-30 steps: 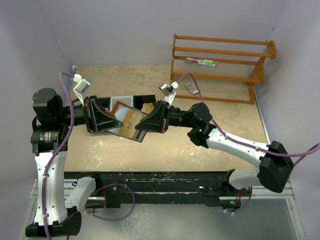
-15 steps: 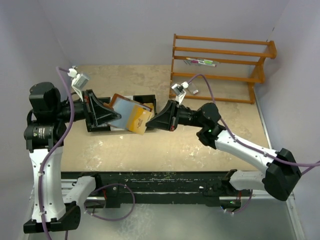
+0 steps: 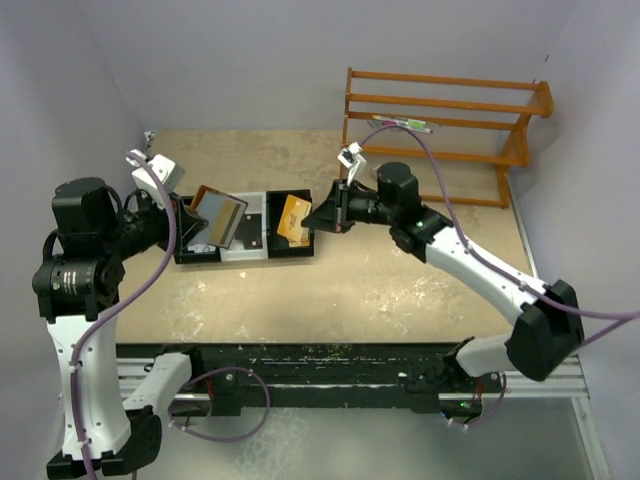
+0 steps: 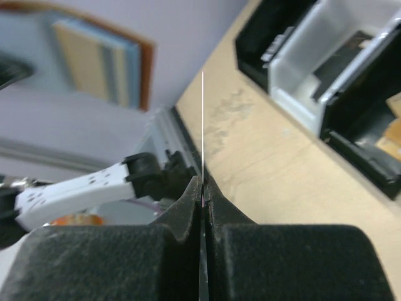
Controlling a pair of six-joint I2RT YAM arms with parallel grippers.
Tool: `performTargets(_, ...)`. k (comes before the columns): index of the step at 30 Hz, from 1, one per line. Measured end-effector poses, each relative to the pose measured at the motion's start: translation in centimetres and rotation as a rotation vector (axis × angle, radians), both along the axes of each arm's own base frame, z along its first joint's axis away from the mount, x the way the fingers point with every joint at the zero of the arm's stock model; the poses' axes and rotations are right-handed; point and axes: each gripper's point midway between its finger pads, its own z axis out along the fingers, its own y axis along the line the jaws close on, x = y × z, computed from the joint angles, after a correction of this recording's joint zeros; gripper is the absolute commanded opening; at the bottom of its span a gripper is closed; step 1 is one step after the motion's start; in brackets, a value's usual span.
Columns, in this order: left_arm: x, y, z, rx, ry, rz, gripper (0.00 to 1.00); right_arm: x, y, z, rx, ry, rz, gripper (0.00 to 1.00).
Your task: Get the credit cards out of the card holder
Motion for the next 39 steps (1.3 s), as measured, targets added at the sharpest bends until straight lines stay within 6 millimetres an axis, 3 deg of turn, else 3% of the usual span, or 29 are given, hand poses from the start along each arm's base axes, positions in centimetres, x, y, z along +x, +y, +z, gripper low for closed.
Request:
performTargets(5, -1.2, -0.1, -0.4, 0.029, -0.001, -0.025, 0.07, 4.9, 1.2, -3.9, -0.179, 0.001, -0.074, 0.00)
performTargets(11, -2.3, -0.6, -0.8, 0.030, 0.011, -0.073, 0.07, 10.3, 2.2, -11.4, -0.429, 0.045, -0.128, 0.00)
performTargets(16, -2.9, -1.0, -0.9, 0.019, 0.022, -0.101, 0.07, 12.4, 1.7, -17.3, -0.589, 0.091, -0.161, 0.00)
performTargets(19, -3.1, -1.2, -0.7, 0.012, 0.022, -0.112, 0.07, 13.1, 1.4, -19.3, -0.639, 0.105, -0.174, 0.00)
performTargets(23, -3.5, -1.5, 0.0, 0.006, 0.004, -0.125, 0.07, 14.0, 1.6, -20.2, -0.662, 0.105, -0.185, 0.00)
performTargets(32, -4.1, -1.8, 0.8, -0.003, -0.010, -0.143, 0.08, 14.6, 2.0, -19.9, -0.664, 0.090, -0.189, 0.00)
performTargets(39, -4.3, -1.9, 1.0, -0.008, -0.009, -0.150, 0.08, 14.7, 1.5, -20.1, -0.691, 0.090, -0.201, 0.25)
